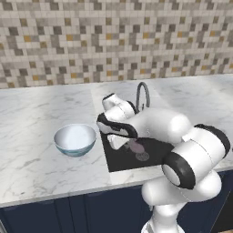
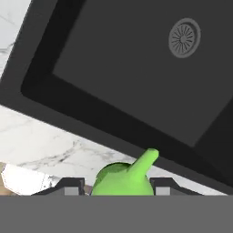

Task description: There is a mixed pile of frozen fruits and vegetables on the counter. Locate all the frozen vegetables and place the items in a bowl on the counter. Take all the frozen fruits and defrost them in a running sink.

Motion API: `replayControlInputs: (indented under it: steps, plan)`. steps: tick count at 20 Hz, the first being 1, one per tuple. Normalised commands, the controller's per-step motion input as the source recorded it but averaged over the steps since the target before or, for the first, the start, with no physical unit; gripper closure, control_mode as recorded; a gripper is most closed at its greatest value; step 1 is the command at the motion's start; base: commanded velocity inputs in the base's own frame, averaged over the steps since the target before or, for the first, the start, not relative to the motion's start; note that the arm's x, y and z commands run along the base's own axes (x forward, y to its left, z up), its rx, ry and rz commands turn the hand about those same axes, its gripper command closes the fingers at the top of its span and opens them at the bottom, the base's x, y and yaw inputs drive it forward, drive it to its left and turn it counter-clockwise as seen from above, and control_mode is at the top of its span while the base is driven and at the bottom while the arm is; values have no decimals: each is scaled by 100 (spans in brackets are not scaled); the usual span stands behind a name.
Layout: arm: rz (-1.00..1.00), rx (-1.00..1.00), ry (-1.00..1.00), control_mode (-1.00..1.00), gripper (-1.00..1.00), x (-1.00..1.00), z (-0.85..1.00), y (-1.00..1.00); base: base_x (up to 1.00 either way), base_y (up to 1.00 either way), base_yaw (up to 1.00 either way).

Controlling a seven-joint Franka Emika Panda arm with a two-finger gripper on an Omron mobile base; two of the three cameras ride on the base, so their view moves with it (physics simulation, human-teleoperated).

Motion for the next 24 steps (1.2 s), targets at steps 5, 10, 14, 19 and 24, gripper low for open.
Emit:
replayControlInputs:
  steps: [5, 10, 14, 19, 24]
  plan:
    - [-4, -2, 6, -100, 100, 54, 12, 78, 0, 0, 0]
    - [-9, 20, -10, -100, 100, 20, 0, 33, 0, 0, 0]
    - [-4, 15, -18, -100, 100, 15, 13, 15, 0, 0, 0]
    - [-3, 3, -12, -100, 100, 30, 36, 57, 0, 0, 0]
    - [4, 0, 8, -100, 100, 37, 11, 80, 0, 0, 0]
